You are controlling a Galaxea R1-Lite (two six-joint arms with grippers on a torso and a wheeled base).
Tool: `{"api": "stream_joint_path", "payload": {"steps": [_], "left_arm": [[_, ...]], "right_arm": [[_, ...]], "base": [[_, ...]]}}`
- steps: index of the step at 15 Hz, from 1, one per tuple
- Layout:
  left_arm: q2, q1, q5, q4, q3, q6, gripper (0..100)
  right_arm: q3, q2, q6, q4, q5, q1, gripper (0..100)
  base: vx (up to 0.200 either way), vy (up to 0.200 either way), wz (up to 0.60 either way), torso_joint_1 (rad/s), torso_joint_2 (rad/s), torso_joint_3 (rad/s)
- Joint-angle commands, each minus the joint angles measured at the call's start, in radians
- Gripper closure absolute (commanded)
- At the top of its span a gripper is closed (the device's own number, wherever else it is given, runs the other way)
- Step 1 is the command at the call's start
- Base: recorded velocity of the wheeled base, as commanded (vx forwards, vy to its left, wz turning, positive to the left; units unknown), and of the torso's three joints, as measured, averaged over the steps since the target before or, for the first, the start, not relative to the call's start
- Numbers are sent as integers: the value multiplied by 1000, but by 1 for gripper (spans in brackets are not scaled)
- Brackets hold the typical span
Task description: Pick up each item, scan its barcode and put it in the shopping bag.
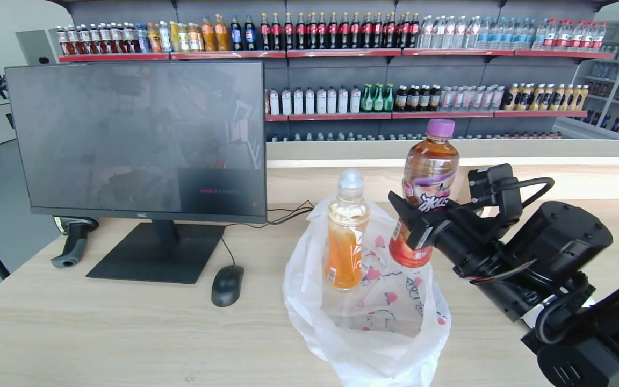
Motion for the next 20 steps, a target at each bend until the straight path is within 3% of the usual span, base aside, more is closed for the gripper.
{"api": "stream_joint_path", "payload": {"steps": [1,13,20], "left_arm": [[0,0,0,-1,0,0,0],[0,0,0,-1,0,0,0],[0,0,0,1,0,3,0]], "right_arm": [[-20,53,-1,-2,0,15,100],[-51,179,-3,-2,0,34,100],[-25,185,-1,-2,0,-44,100]], "base": [[0,0,0,0,0,0],[0,0,0,0,0,0],[0,0,0,0,0,0]]}}
